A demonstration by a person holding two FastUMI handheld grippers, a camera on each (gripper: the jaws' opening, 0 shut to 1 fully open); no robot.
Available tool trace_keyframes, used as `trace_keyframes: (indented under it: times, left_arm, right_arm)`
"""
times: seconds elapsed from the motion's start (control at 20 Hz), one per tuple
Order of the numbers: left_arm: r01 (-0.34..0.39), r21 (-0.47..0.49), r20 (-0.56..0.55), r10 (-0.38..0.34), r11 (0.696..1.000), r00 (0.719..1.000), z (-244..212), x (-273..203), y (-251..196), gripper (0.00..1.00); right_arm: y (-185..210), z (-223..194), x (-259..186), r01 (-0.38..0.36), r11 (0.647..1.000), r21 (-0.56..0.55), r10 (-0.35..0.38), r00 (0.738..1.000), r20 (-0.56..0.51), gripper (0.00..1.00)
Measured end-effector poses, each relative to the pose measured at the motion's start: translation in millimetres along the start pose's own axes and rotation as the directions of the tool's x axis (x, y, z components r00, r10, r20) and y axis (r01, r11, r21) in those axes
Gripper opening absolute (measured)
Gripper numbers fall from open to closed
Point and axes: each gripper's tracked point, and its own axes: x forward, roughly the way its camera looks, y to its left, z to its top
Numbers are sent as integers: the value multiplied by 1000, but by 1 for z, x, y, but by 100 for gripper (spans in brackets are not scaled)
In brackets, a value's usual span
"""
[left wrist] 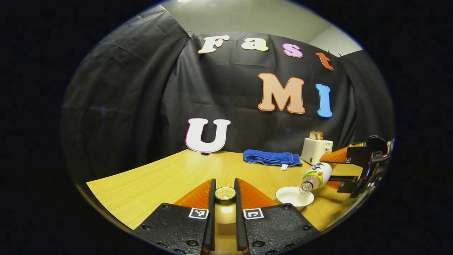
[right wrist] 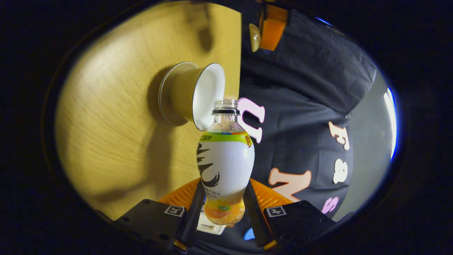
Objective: Open the teacup lid with one hand, grasp the water bottle and pour water into the teacup with the other hand; after pouring, place the water bottle on the coaster and then close the teacup lid.
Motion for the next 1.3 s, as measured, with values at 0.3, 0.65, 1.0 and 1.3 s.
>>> trace_keyframes:
  times: [0.3,0.65,1.0,1.3]
  left_arm:
    - [63,0,-9,-63,998,998,7,14,-37,21]
    - [110,21,-4,-110,994,994,17,21,-77,21]
    - [134,43,0,-134,990,991,26,22,-101,21]
    - [163,37,0,-163,986,987,30,21,-117,21]
  right_arm:
    - [10,-5,-9,-31,863,504,48,999,-20,65]
    - [-2,-44,-6,-19,422,907,66,998,-10,67]
    - [-29,-107,8,98,176,979,-18,995,-97,70]
    - [-42,-163,27,203,-37,979,-67,976,-205,67]
